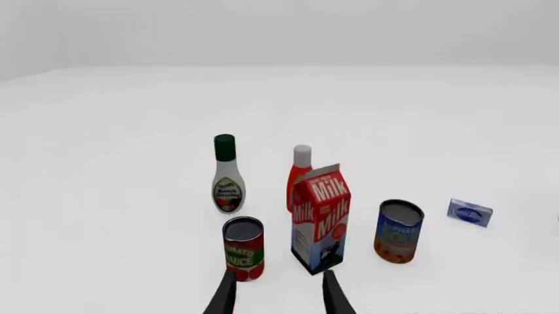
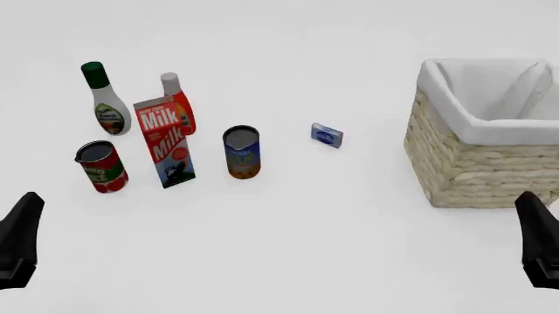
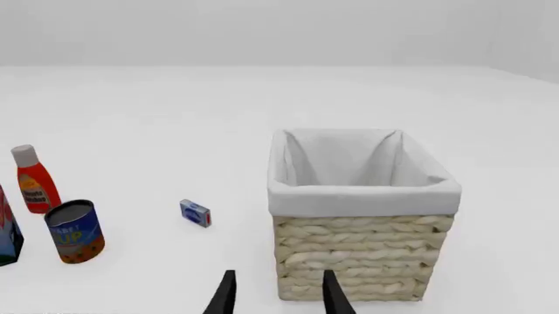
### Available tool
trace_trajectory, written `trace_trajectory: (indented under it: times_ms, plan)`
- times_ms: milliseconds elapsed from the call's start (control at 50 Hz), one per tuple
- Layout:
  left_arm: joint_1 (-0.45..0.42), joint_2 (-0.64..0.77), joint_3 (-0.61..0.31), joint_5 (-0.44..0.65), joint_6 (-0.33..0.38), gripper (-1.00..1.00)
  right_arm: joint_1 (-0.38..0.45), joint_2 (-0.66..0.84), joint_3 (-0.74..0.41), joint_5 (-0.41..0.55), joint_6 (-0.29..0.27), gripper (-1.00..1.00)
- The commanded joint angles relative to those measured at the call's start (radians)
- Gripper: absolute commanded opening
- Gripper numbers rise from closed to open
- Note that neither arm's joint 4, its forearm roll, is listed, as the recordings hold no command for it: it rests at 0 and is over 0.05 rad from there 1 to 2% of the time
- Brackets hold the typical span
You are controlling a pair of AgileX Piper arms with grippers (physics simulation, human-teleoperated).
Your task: Pick the salad dressing and place it in the basket.
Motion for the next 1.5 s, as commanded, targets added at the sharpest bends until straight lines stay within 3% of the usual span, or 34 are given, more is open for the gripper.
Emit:
trace_trajectory:
  times_ms: [20,280,420,600,720,860,940,1220,1380,1420,1500]
  plan:
    - [-0.008,0.005,-0.002,0.003,0.012,1.0,0.007,0.003,-0.004,0.007,-0.01,1.0]
    - [-0.037,0.086,-0.01,-0.077,0.036,1.0,0.009,0.001,-0.007,0.017,-0.015,1.0]
    - [-0.041,0.211,-0.067,-0.147,0.047,1.0,0.017,0.006,-0.014,0.017,-0.013,1.0]
    - [-0.058,0.386,-0.237,-0.199,0.046,1.0,0.02,0.02,-0.014,0.004,-0.013,1.0]
    - [-0.055,0.507,-0.304,-0.258,0.117,1.0,0.024,0.045,-0.004,-0.023,-0.009,1.0]
    - [-0.053,0.638,-0.393,-0.301,0.127,1.0,0.033,0.078,-0.001,-0.056,-0.008,1.0]
    - [-0.043,0.708,-0.454,-0.3,0.095,1.0,0.036,0.091,-0.001,-0.069,-0.008,1.0]
    - [0.009,0.973,-0.716,-0.277,0.104,1.0,0.038,0.101,0.0,-0.082,-0.004,1.0]
    - [0.044,1.095,-0.855,-0.253,0.061,1.0,0.038,0.088,0.001,-0.067,-0.003,1.0]
    - [0.063,1.133,-0.902,-0.236,-0.001,1.0,0.038,0.087,0.001,-0.066,-0.003,1.0]
    - [0.095,1.203,-0.974,-0.216,-0.015,1.0,0.037,0.085,0.001,-0.063,0.002,1.0]
